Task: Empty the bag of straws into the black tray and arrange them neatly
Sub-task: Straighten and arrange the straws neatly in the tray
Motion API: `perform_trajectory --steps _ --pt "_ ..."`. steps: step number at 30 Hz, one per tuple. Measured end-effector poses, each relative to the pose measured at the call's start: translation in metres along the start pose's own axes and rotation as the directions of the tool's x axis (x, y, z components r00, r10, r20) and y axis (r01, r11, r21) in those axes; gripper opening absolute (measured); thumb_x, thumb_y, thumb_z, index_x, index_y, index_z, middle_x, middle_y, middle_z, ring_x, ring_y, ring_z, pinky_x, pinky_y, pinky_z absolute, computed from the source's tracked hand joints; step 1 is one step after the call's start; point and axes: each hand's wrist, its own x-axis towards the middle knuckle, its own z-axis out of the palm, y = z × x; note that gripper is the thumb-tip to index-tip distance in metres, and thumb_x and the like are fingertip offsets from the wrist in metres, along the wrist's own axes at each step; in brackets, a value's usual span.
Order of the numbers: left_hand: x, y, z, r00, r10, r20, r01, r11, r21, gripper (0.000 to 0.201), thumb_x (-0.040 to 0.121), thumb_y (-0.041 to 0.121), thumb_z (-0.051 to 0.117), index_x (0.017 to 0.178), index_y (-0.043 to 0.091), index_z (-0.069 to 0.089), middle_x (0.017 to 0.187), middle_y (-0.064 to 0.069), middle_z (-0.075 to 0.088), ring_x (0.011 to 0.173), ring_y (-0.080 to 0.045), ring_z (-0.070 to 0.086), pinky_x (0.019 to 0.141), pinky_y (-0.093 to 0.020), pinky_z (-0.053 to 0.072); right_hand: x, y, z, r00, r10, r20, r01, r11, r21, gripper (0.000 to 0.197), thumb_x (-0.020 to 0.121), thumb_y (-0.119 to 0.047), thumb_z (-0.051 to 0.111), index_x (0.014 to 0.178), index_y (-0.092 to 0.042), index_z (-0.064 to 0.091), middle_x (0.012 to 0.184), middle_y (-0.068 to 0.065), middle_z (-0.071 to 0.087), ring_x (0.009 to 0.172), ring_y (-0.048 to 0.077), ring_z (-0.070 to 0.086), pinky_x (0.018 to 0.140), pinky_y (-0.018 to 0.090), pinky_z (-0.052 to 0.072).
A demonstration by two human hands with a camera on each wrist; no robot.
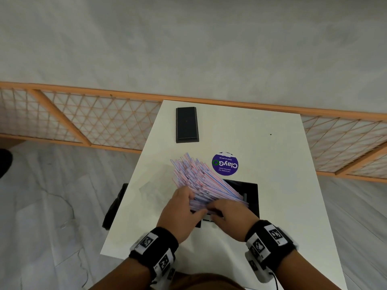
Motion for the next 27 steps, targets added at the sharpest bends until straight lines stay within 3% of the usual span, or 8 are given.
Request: perform_trajectory --steps 5,8,12,14,16,18,23,27 --pt "-0.003 -0.001 0.008 0.994 0.05 0.097 -0.065 0.985 0.161 0.029 0.092 0.041 0.067 0.098 0.029 0.041 0.094 0.008 0.06 0.085 -0.018 0.061 0.076 -0.042 0.054 -0.002 0.003 0.008 1.0 0.012 0.013 -0.012 1.0 -0.025 0.039 0.089 -0.044 0.054 0.125 -0.03 0.061 0.12 -0.006 0.068 0.112 0.016 0.062 0.091 0.037 0.051" --pt "-0.003 -0.001 0.009 0.97 0.165 0.178 -0.198 0.963 0.185 0.018 0.098 0.035 0.059 0.114 0.032 0.052 0.112 0.009 0.063 0.101 -0.016 0.062 0.084 -0.038 0.053 0.0 0.003 0.01 0.999 -0.013 0.039 0.014 1.0 -0.017 0.048 0.084 -0.045 0.053 0.131 -0.033 0.057 0.126 -0.008 0.067 0.115 0.014 0.06 0.094 0.034 0.051" --pt "0.004 -0.007 0.014 0.922 0.262 0.285 -0.344 0.893 0.291 0.031 0.104 0.034 0.048 0.134 0.035 0.054 0.133 0.01 0.052 0.114 -0.016 0.059 0.09 -0.032 0.05 0.005 0.003 0.008 0.997 -0.036 0.075 0.038 0.999 -0.016 0.05 0.082 -0.041 0.06 0.13 -0.029 0.057 0.135 -0.004 0.062 0.124 0.016 0.054 0.101 0.03 0.046" --pt "0.006 -0.013 0.017 0.904 0.298 0.307 -0.39 0.869 0.305 0.03 0.105 0.034 0.043 0.133 0.036 0.056 0.129 0.009 0.05 0.112 -0.016 0.06 0.089 -0.032 0.051 0.008 0.004 0.006 0.993 0.005 0.114 0.003 0.998 -0.07 0.048 0.083 -0.041 0.062 0.128 -0.024 0.058 0.133 0.001 0.063 0.123 0.021 0.055 0.1 0.032 0.047" --pt "0.006 -0.015 0.017 0.884 0.355 0.304 -0.441 0.85 0.29 0.03 0.102 0.034 0.045 0.128 0.043 0.057 0.121 0.016 0.052 0.107 -0.005 0.06 0.086 -0.023 0.051 0.01 0.006 0.004 0.986 0.063 0.153 -0.044 0.991 -0.129 0.047 0.086 -0.042 0.063 0.127 -0.019 0.058 0.129 0.007 0.064 0.121 0.028 0.058 0.099 0.037 0.048" --pt "0.005 -0.02 0.011 0.895 0.359 0.264 -0.428 0.858 0.285 0.031 0.092 0.036 0.05 0.119 0.046 0.058 0.106 0.02 0.054 0.091 0.003 0.059 0.071 -0.015 0.05 0.012 0.009 0.001 0.979 0.107 0.175 -0.077 0.982 -0.172 0.047 0.089 -0.042 0.062 0.127 -0.016 0.057 0.129 0.012 0.064 0.12 0.032 0.059 0.098 0.037 0.049" --pt "0.013 -0.047 0.002 0.932 0.298 0.207 -0.353 0.877 0.326 0.042 0.085 0.033 0.075 0.121 0.045 0.057 0.107 0.017 0.055 0.078 -0.008 0.068 0.061 -0.025 0.057 0.01 0.016 -0.006 0.981 0.095 0.168 -0.06 0.977 -0.203 0.037 0.092 -0.033 0.063 0.121 -0.011 0.058 0.128 0.017 0.063 0.118 0.034 0.059 0.093 0.037 0.047" --pt "0.017 -0.053 0.008 0.931 0.297 0.211 -0.357 0.86 0.365 0.035 0.093 0.039 0.051 0.128 0.042 0.053 0.112 0.016 0.058 0.081 -0.008 0.07 0.066 -0.021 0.058 0.011 0.013 -0.012 0.984 0.048 0.17 -0.025 0.99 -0.137 0.036 0.091 -0.035 0.066 0.117 -0.01 0.06 0.123 0.017 0.063 0.114 0.035 0.059 0.089 0.038 0.047"
